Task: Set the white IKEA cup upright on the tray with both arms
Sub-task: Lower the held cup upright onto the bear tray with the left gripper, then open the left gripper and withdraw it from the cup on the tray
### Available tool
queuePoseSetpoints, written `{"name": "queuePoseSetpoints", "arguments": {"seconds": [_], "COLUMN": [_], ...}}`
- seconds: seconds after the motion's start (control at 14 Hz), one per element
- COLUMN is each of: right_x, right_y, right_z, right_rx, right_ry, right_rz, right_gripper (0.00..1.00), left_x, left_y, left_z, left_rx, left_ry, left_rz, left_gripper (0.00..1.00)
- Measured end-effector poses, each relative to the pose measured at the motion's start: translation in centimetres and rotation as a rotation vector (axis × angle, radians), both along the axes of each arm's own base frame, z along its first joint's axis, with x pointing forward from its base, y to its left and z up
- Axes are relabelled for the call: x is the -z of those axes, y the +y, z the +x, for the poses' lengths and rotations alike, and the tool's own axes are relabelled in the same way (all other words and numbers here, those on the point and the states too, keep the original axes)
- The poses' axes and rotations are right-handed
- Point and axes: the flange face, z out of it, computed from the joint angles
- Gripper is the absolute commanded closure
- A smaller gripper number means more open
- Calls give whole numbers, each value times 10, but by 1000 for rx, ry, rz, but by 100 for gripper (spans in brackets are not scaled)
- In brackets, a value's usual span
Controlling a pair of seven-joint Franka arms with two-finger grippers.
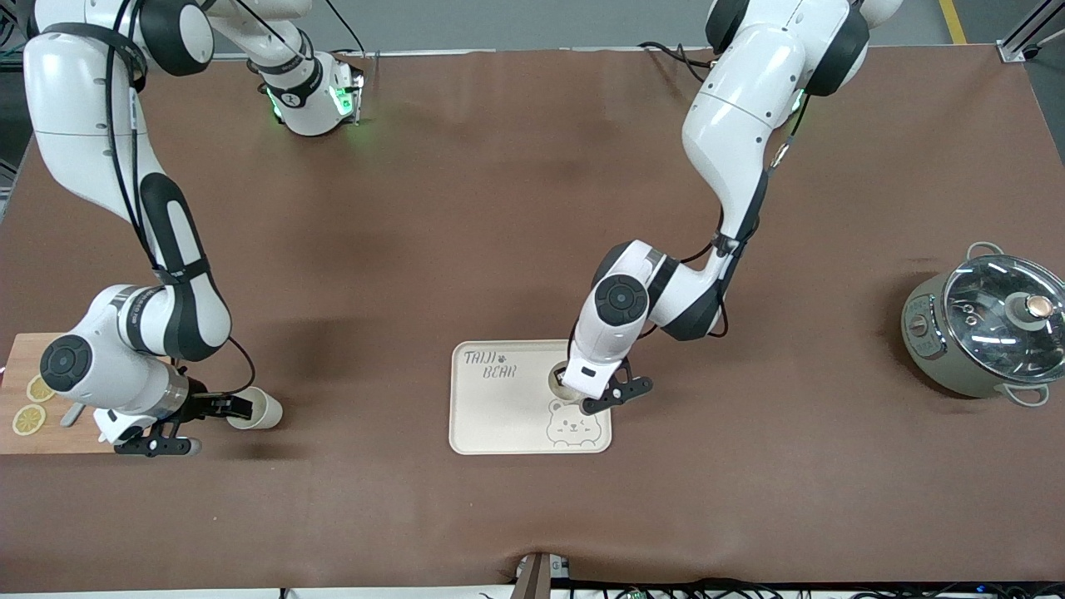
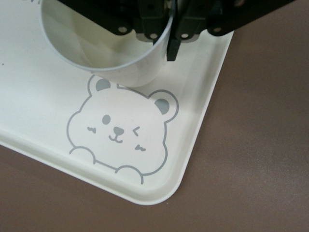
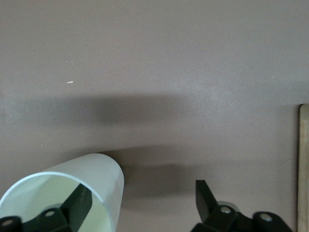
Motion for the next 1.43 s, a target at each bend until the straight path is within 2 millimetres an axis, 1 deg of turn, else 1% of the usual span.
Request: {"name": "queuePoseSetpoints", "arguments": {"seconds": [0.14,0.21,0.36,0.43,0.57,0.64,0.71,0.79,0.86,0.93,1.07,1.14,1.21,1.29,1.36,1.43], "right_x": [0,0,0,-1,-1,-1,-1,-3,-4,-3,-3,-3,-3,-3,-3,-5], "right_y": [0,0,1,1,2,2,2,4,5,5,5,5,5,6,8,13], "right_z": [0,0,0,1,1,1,1,1,2,2,1,1,1,1,0,0], "right_rx": [0,0,-1,-2,-3,-3,-3,-4,-5,-5,-5,-6,-6,-7,-8,-4], "right_ry": [0,0,0,-1,-1,0,3,3,4,9,19,22,22,25,35,55], "right_rz": [0,0,0,0,0,0,1,4,5,5,7,7,7,8,11,23], "right_gripper": [49,58,70,77,97,100,100,100,100,100,100,100,100,100,100,100], "left_x": [-2,-3,-13,-23,-50,-65,-83,-102,-123,-145,-189,-205,-216,-223,-225,-223], "left_y": [0,0,-1,-1,2,5,10,21,36,55,107,139,172,207,243,279], "left_z": [1,0,-1,-1,0,1,3,7,14,22,41,49,58,66,74,81], "left_rx": [-38,-47,-52,-53,-58,-62,-62,-57,-44,-25,14,38,65,94,128,165], "left_ry": [-11,-3,27,37,47,53,56,59,62,61,48,51,57,63,69,78], "left_rz": [20,31,52,58,65,69,73,75,73,69,60,64,70,76,82,88], "left_gripper": [0,0,0,0,0,0,0,0,0,0,0,0,0,0,0,0]}}
